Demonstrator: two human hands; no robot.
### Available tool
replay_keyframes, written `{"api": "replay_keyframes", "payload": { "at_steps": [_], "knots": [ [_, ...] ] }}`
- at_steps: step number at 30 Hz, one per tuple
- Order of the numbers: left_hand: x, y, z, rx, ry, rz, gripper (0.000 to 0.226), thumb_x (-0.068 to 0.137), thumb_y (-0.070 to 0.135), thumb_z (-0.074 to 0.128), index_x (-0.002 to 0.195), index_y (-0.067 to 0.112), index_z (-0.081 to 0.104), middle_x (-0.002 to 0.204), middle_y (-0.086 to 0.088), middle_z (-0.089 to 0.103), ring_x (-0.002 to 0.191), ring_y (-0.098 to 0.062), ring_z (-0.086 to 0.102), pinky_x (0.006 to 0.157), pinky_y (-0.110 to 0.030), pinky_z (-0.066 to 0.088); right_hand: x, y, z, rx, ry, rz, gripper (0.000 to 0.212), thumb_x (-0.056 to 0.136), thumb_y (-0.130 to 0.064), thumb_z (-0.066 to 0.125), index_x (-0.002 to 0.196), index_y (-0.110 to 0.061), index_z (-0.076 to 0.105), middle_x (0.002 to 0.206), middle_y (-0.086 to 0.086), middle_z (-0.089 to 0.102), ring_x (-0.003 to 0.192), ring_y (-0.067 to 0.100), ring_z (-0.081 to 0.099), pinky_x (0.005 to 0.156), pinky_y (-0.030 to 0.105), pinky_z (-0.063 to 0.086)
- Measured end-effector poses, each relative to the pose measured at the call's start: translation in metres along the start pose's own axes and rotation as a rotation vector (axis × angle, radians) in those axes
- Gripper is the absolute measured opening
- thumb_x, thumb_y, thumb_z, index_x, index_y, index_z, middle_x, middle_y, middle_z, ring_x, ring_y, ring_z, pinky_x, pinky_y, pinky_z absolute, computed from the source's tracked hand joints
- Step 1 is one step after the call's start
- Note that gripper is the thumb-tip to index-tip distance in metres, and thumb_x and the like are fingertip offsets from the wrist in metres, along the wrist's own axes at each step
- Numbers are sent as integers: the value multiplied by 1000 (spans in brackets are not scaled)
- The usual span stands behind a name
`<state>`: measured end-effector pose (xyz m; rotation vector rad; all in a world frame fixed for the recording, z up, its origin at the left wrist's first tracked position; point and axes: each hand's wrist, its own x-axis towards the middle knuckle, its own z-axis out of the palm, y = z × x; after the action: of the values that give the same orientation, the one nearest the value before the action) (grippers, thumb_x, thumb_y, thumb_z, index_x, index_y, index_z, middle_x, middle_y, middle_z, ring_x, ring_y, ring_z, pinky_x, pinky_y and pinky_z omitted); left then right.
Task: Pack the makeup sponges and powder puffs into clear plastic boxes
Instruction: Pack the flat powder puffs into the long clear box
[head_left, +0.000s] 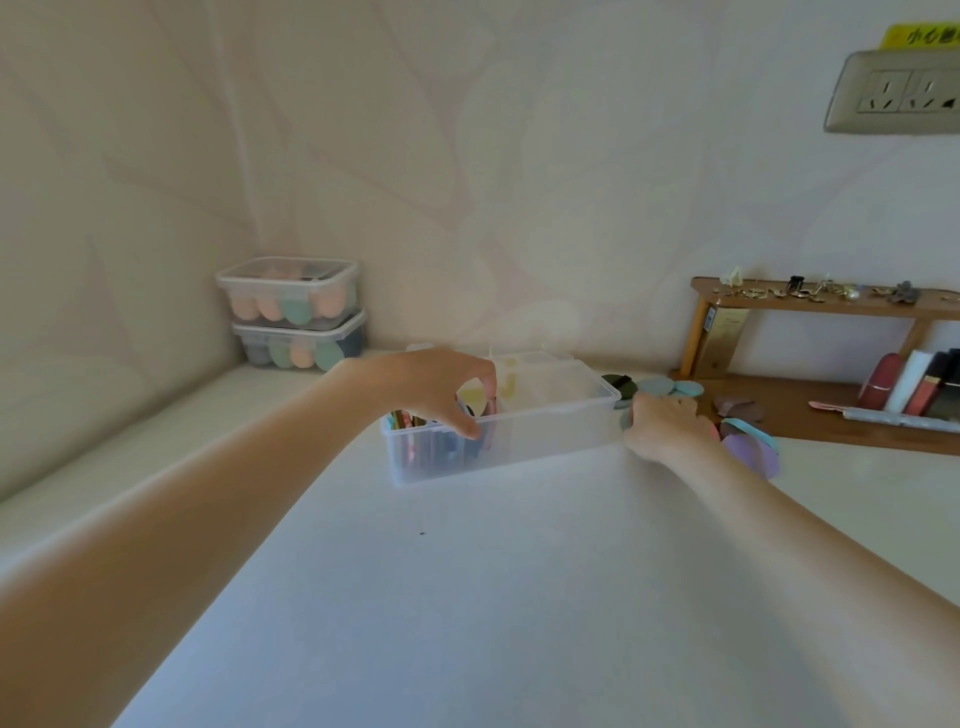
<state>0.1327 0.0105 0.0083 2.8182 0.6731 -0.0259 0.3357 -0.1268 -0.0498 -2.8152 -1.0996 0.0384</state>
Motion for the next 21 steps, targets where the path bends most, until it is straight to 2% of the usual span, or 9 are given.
{"api": "replay_keyframes", "payload": {
  "at_steps": [3,6,9,12,14,16,17,21],
  "knots": [
    [0,0,1,20,12,16,40,79,33,71,114,27,53,125,8,56,105,-17,58,63,-16,39,-1,-2,1,33,140,12,26,92,-11,48,118,-7,52,133,19,38,126,37,35,99,40,35],
    [0,1,1,8,10,36,44,79,31,72,116,25,49,124,10,57,99,-17,60,74,-22,44,-2,-1,-9,325,230,29,25,88,4,50,110,-2,60,126,19,40,114,36,46,86,35,41],
    [-3,3,1,5,-11,40,50,81,29,70,123,28,44,110,13,58,93,-15,58,78,-24,40,-5,-4,-27,562,421,2,22,88,3,50,107,-2,61,126,18,42,107,35,52,86,32,40],
    [-4,4,2,28,-7,41,47,83,28,68,124,30,46,106,14,55,91,-14,55,73,-22,38,-8,-22,-47,705,550,-110,26,88,2,50,113,-3,56,124,18,44,94,23,47,74,16,31],
    [-4,4,3,49,22,50,42,83,28,68,121,27,51,111,11,55,89,-11,53,67,-17,37,-13,-44,-54,739,525,-220,33,86,0,55,118,-6,50,116,14,50,91,19,46,74,16,34],
    [-6,2,5,85,75,56,36,83,29,67,116,23,55,117,8,55,91,-11,51,66,-17,36,-21,-65,-55,747,438,-327,38,85,-3,59,120,-9,46,101,9,51,88,19,49,80,29,46],
    [-6,1,7,108,104,65,33,83,30,67,113,21,57,119,6,55,92,-11,51,67,-19,35,-26,-75,-53,731,400,-372,37,85,-3,58,120,-10,45,95,7,51,85,20,50,80,33,47],
    [-10,-3,16,112,200,98,27,84,29,66,106,15,61,111,3,63,89,-10,46,61,-16,30,-37,-99,-41,670,327,-449,30,83,-3,57,111,-8,47,73,0,46,75,22,47,68,32,40]
  ]
}}
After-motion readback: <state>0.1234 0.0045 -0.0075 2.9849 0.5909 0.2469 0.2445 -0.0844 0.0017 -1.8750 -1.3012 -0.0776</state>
